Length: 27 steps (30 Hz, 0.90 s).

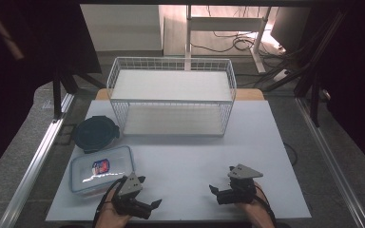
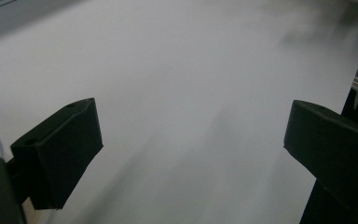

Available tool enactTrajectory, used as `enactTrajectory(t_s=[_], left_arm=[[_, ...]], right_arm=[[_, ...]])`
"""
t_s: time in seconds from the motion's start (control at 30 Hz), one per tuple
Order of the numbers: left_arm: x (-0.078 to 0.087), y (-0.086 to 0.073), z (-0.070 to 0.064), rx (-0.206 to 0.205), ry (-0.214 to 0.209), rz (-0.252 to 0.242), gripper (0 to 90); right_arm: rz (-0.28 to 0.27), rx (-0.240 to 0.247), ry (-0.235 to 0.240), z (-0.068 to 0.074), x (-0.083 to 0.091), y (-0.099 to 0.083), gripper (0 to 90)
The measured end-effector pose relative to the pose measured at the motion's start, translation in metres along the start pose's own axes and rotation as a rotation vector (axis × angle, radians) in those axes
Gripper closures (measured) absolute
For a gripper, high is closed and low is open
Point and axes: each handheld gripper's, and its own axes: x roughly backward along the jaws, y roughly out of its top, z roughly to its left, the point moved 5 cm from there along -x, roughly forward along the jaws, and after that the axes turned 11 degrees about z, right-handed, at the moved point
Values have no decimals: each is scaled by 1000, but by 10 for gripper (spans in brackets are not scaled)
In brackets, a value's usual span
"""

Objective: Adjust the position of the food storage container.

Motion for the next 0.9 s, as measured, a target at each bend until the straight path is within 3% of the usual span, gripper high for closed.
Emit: enactTrajectory(t_s=[0.2,0.3,0.47,0.57,0.73,0.83,0.9], left_arm=[[11,4,5,23,-1,-30,34],[18,6,8,35,-31,-44,18],[32,11,9,46,-37,-96,17],[43,10,19,66,33,-108,39],[56,6,33,101,75,-115,91],[64,3,40,99,131,-108,119],[71,-1,49,121,161,-111,150]], right_arm=[[5,2,-3,0,-1,0,0],[17,5,-5,0,-1,-1,0],[23,4,-3,0,-2,-2,0],[29,4,-1,1,-3,-2,0],[37,6,2,1,-4,-2,0],[41,7,3,2,-4,-3,0],[42,7,5,2,-5,-3,0]])
